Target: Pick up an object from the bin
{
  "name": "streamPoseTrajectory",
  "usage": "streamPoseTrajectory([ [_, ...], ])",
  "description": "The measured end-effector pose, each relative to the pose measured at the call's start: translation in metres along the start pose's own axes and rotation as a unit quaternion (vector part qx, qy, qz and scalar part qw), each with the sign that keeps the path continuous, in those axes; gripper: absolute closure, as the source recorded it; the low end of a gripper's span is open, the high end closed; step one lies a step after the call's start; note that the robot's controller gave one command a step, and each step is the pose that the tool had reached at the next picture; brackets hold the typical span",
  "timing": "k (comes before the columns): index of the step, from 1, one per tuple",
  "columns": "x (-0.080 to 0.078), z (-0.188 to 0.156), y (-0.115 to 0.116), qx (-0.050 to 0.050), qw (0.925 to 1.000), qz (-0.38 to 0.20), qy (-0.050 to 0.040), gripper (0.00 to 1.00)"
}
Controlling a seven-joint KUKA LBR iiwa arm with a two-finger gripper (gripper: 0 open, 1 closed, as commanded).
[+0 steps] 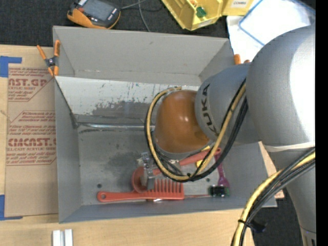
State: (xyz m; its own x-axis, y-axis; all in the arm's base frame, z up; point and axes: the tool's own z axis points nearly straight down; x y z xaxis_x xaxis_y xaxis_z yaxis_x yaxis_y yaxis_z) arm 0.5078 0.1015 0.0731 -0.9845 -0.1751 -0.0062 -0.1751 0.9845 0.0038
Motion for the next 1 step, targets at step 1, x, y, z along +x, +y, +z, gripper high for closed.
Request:
streamPoseTrajectory([
  [1,0.0027,-0.0203,0.0003,0.0,1.0,0.0,0.0048,1.0],
])
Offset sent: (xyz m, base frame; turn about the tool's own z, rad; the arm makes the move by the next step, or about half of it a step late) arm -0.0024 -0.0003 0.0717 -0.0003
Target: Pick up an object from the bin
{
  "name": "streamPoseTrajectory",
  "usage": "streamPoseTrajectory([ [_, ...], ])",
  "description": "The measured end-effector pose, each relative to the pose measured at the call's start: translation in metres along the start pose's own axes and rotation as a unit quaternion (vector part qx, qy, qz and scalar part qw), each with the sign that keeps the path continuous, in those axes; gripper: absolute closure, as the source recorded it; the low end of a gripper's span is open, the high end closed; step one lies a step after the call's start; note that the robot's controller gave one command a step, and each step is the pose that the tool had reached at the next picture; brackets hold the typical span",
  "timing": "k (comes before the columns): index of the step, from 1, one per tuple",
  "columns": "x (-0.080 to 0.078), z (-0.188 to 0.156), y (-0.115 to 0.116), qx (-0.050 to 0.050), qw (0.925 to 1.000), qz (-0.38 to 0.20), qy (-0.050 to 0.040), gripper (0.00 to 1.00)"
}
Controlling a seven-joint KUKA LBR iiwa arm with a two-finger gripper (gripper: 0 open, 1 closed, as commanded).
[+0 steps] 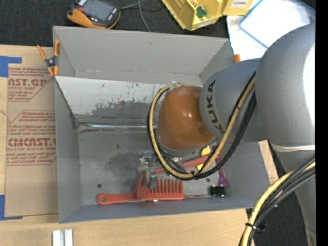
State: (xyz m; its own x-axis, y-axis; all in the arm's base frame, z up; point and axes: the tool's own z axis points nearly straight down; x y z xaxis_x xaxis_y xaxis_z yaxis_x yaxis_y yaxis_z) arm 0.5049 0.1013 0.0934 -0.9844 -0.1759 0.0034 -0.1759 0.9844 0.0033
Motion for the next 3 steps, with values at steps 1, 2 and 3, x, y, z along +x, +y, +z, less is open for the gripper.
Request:
streamPoseTrajectory([
  [1,-0.001,-0.032,0.001,0.0,1.0,0.0,-0.0014,1.0],
  [2,0.0,-0.069,0.001,0.0,1.0,-0.001,-0.0007,1.0],
  [3,0.0,-0.097,0.001,0.0,1.0,0.0,-0.0017,1.0],
])
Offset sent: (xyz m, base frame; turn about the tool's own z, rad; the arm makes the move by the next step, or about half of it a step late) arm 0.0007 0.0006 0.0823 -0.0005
